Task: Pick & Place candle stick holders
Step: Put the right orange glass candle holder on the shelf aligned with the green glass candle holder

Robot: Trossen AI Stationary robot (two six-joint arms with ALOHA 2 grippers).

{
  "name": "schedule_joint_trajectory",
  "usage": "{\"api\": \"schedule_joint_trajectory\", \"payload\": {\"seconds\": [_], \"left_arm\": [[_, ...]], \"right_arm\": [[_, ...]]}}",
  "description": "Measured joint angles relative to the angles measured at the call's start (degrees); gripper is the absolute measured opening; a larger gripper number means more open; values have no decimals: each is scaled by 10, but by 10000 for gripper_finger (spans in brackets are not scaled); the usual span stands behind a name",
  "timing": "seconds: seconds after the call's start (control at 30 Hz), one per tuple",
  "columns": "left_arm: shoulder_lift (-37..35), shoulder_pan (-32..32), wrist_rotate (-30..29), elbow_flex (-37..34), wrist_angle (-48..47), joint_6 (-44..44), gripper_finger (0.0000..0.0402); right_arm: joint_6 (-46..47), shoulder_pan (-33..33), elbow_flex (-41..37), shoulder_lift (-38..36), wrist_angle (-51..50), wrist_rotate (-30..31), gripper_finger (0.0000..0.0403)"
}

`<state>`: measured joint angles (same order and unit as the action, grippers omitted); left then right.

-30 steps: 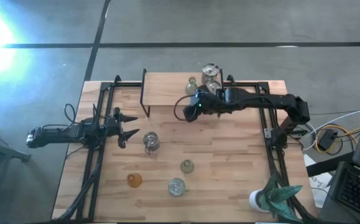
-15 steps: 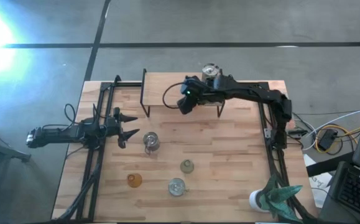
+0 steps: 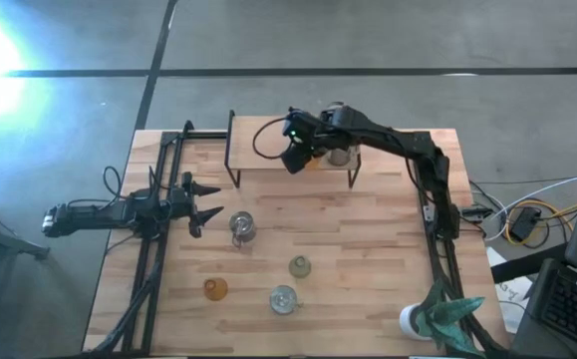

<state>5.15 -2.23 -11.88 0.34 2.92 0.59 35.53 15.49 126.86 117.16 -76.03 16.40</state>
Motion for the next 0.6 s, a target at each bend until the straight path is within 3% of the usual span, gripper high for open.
{"api": "schedule_joint_trajectory", "payload": {"seconds": [0.6], "left_arm": [[0,0,0,0,0,0,273]], "right_arm": [[-26,39,-15,0,37,-43,152]]}}
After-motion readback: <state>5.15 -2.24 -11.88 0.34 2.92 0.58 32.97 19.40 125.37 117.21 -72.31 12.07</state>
